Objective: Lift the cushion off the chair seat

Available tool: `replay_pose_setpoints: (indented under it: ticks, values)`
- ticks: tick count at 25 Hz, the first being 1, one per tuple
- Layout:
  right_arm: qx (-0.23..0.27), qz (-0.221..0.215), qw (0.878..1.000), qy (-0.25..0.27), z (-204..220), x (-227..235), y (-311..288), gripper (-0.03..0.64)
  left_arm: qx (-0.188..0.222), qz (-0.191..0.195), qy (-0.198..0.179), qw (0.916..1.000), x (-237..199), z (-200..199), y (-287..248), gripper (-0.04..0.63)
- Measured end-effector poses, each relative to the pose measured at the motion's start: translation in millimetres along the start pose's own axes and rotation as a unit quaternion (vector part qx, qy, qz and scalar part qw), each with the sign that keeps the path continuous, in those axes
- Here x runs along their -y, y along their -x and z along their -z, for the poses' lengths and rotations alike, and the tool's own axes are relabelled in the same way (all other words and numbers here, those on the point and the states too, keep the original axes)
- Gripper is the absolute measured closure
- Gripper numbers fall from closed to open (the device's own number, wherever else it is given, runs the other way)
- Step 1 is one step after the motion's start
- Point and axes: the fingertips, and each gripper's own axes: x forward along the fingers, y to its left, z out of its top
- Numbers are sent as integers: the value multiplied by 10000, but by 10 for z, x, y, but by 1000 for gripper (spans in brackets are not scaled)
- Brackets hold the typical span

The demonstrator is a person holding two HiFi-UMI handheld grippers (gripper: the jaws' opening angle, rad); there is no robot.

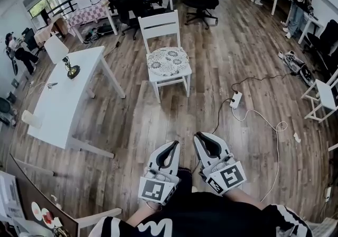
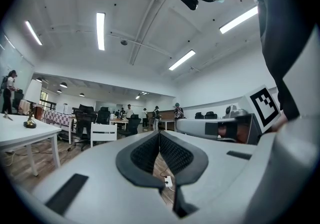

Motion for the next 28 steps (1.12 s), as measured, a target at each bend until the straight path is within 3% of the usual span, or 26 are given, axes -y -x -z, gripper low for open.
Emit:
replay_pose_setpoints:
  ticks: [14,28]
  values:
    - [62,281,9995,83,-11,626,-994,572,82,333,-37,9994,-786,-129,-932,589]
    - [65,481,9988,-31,105,902,-2122,572,-39,545,-89,9985,-1779,-131,-1514,589]
